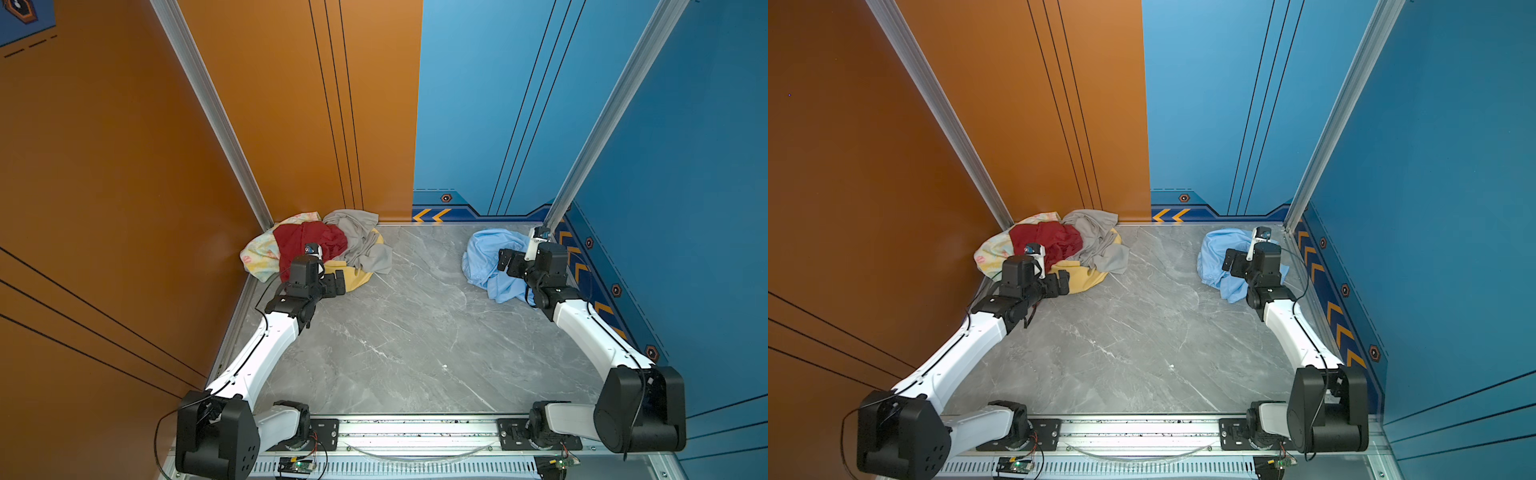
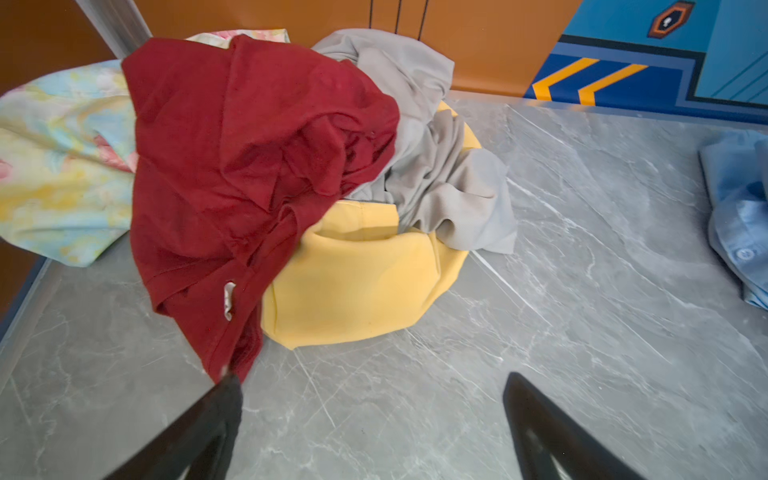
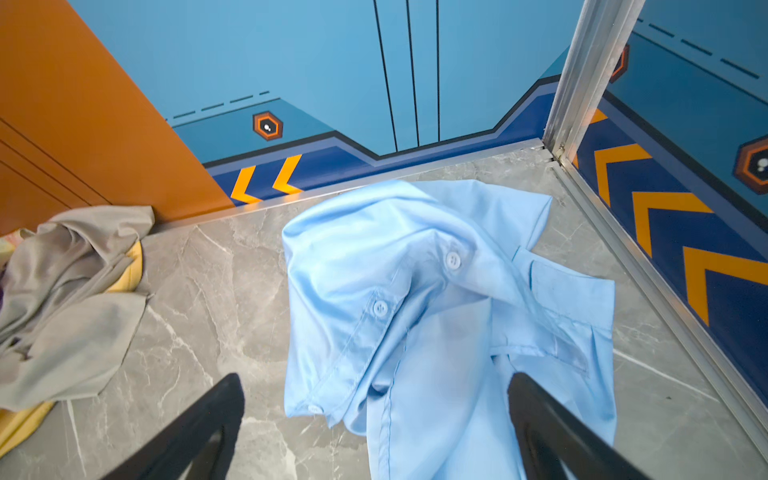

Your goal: Pick out a specific cloth from the pile

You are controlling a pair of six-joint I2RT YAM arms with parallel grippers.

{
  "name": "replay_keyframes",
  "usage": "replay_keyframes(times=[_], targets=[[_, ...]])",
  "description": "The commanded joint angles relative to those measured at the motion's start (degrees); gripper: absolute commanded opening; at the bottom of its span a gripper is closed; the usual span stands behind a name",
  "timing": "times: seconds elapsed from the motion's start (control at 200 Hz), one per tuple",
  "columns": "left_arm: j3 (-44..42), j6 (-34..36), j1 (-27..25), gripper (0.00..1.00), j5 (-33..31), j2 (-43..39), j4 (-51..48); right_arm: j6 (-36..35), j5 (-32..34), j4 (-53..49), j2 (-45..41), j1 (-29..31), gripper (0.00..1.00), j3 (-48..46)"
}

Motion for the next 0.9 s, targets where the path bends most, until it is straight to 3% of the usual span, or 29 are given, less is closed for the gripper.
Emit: replay_keyframes(times=[0.0, 0.34, 0.631, 0.896], targets=[[-2.8, 0.1, 2.0, 0.98, -3.3, -2.4, 8.5, -3.5, 6.4, 6.7, -3.4, 2.9, 1.00, -5.1], [-11.9, 6.5, 6.5, 0.98, -5.8, 0.6, 22.0, -5.6, 12.3, 16.3, -9.0, 7.0, 1.00, -18.0], [-17.6, 10.7, 7.5, 0.98, -5.5, 10.1, 37.0, -6.9, 14.8, 28.4, -5.6, 6.9, 1.00, -26.1], [-23.2, 8.0, 9.3, 0.98, -2.1, 14.2, 49.9, -7.7, 15.7, 30.6, -2.5, 5.8, 1.00, -27.2]])
